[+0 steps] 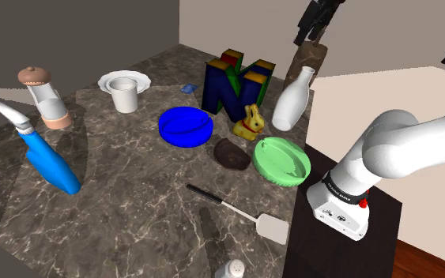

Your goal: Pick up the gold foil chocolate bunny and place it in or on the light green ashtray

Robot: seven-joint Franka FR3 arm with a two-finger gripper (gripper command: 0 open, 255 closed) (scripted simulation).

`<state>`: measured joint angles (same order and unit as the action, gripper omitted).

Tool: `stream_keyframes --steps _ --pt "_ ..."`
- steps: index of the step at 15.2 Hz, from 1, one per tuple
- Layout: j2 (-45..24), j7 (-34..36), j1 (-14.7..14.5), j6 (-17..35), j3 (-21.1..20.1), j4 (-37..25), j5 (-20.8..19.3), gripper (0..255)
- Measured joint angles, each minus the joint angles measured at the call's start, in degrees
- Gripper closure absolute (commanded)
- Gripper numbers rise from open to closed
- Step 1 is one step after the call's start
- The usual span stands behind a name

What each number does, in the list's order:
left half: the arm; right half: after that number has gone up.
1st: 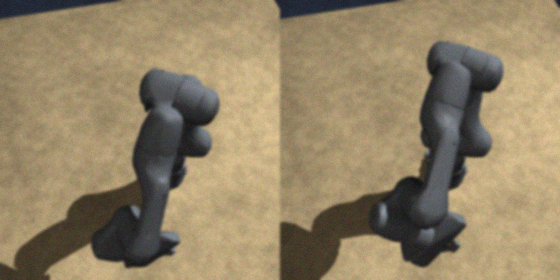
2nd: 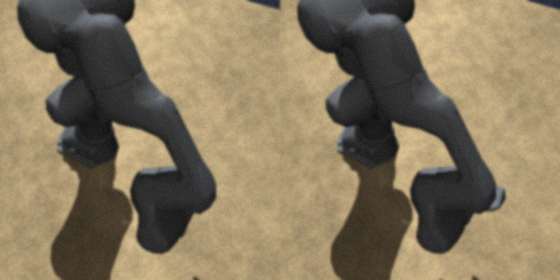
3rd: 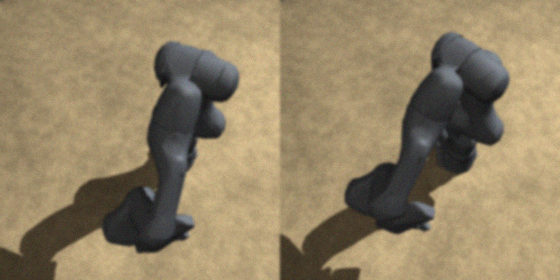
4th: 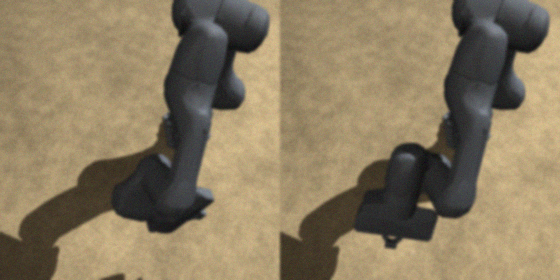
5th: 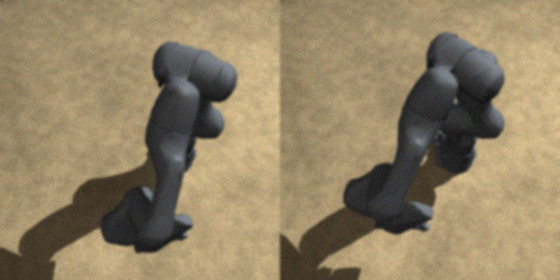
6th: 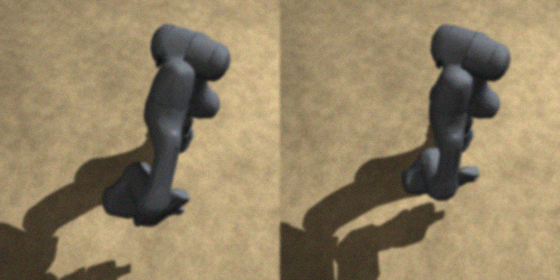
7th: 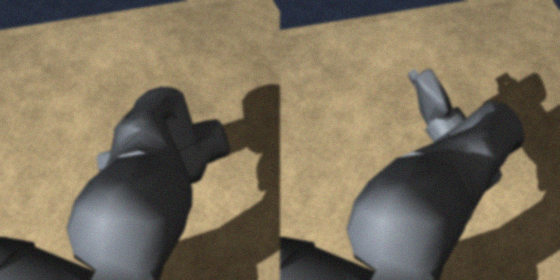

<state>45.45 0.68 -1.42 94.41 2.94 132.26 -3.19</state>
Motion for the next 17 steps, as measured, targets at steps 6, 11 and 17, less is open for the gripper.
stream_keyframes --steps 6,11,17 --pt "0.3 4.6 -0.4 6.9 -3.0 6.7 1.7 0" --pt "-0.1 10.3 -1.3 16.6 -6.9 15.1 3.9 0" --pt "-5.4 17.3 -2.3 29.2 -12.1 21.6 6.3 0"
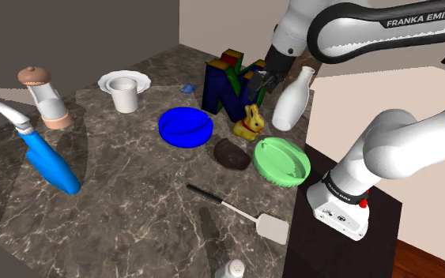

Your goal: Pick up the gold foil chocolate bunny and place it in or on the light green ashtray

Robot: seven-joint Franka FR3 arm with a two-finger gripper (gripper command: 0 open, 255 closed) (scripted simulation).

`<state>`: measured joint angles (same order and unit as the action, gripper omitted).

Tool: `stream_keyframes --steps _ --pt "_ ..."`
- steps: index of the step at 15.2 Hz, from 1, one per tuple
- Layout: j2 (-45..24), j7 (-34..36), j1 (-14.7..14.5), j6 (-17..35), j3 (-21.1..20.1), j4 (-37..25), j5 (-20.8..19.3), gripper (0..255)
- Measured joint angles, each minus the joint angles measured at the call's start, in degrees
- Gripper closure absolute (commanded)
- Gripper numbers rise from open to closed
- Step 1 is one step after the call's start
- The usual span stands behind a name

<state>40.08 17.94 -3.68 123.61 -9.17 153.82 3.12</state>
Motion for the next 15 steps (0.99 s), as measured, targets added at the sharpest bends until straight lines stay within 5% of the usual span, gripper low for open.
stream_keyframes --steps 9,15 --pt "-6.6 2.7 0.1 11.3 -2.5 4.3 0.5 0" --pt "-7.0 2.6 0.2 12.2 -2.4 4.7 0.5 0"
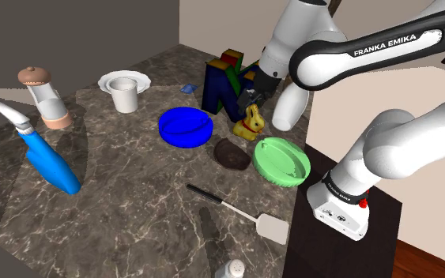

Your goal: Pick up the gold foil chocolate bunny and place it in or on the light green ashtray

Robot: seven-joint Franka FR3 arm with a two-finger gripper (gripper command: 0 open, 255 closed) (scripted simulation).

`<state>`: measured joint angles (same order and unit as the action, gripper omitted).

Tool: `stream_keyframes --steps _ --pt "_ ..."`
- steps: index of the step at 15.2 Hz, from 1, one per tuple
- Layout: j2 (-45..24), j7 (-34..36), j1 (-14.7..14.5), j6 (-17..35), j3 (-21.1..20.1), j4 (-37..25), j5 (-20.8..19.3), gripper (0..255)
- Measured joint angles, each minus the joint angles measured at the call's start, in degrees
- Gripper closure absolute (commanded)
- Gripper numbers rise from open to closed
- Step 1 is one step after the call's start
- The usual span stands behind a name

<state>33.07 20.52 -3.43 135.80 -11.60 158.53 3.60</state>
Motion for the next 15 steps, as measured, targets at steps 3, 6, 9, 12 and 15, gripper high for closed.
stream_keyframes --steps 3,6,9,12,15 --pt "0.0 0.0 0.0 0.0 0.0 0.0 0.0 255" --pt "0.0 0.0 0.0 0.0 0.0 0.0 0.0 255" --pt "0.0 0.0 0.0 0.0 0.0 0.0 0.0 255" --pt "0.2 -0.1 0.0 -0.5 0.1 -0.3 0.0 255" --pt "1.1 -0.1 -0.1 -2.8 0.2 -1.7 0.0 255"
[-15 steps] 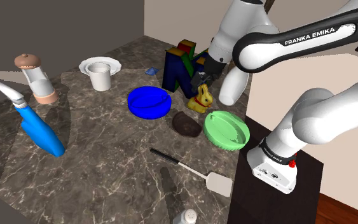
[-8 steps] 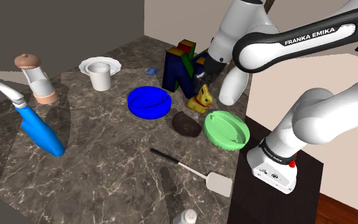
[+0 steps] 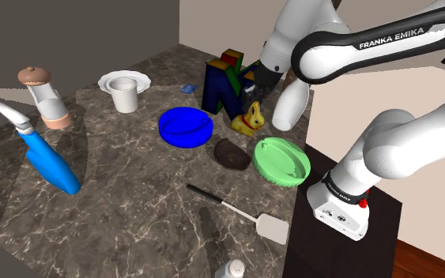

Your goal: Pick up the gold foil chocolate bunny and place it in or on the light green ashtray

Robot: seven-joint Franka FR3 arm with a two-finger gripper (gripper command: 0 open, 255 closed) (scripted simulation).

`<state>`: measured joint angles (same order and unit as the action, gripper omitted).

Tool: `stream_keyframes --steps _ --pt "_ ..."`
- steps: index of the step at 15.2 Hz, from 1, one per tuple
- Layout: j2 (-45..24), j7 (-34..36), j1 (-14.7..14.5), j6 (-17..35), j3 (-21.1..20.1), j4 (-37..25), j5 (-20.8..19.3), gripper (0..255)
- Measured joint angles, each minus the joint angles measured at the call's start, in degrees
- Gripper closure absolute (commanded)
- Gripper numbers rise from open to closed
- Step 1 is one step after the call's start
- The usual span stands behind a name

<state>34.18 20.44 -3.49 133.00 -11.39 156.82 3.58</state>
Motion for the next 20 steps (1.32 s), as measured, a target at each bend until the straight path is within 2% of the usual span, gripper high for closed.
stream_keyframes --steps 16,20 --pt "4.6 -0.9 0.1 -13.8 1.5 -9.2 -0.4 255" --pt "12.3 -0.1 -1.4 -19.1 1.2 -6.8 0.6 255"
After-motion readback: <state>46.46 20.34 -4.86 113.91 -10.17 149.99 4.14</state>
